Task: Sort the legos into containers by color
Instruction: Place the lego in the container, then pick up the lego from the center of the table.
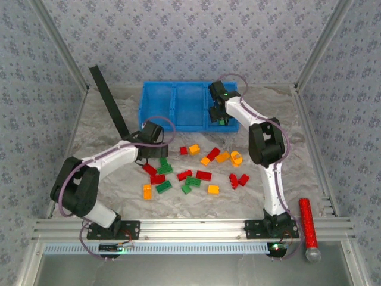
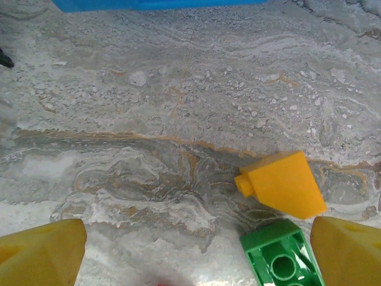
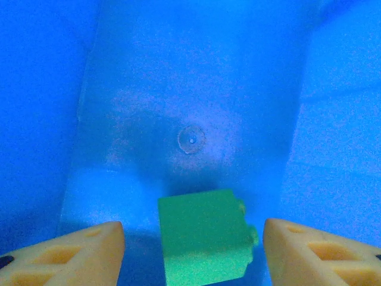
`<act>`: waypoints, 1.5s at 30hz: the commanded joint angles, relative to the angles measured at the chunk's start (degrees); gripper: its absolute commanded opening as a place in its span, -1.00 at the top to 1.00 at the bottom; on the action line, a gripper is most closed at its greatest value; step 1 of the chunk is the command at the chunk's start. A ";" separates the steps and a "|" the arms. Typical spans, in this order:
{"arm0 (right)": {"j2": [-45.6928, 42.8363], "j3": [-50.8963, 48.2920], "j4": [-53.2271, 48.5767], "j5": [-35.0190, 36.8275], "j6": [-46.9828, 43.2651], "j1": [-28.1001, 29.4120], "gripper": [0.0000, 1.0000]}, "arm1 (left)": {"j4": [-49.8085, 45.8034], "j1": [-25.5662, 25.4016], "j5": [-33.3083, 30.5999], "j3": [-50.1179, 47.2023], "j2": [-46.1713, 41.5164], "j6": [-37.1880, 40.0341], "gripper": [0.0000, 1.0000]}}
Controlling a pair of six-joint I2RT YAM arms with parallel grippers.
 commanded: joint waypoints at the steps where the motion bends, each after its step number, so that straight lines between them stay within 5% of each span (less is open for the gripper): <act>1: -3.67 -0.08 -1.67 -1.33 -0.13 0.57 -0.29 | 2.43 -0.48 0.55 2.50 2.20 -1.59 -0.91; 14: -11.17 -3.10 -3.66 -1.50 1.53 0.96 0.03 | 4.91 -1.60 3.08 8.05 13.30 -3.03 -0.57; 25: -25.05 -14.47 -2.67 -1.82 3.82 2.93 -0.02 | 6.44 -1.77 3.70 7.27 17.50 -5.26 -0.09; 31: -32.88 -22.29 -2.78 -1.64 6.22 7.13 -0.11 | 7.95 -1.64 4.55 8.00 18.84 -4.99 0.34; 36: -38.60 -29.41 -1.21 -3.54 9.76 11.53 -0.17 | 6.97 -1.61 4.43 8.92 16.64 -4.41 0.56; 45: -40.66 -37.57 7.06 -8.27 14.61 19.70 -0.27 | 0.64 0.28 1.43 15.90 6.09 0.04 0.63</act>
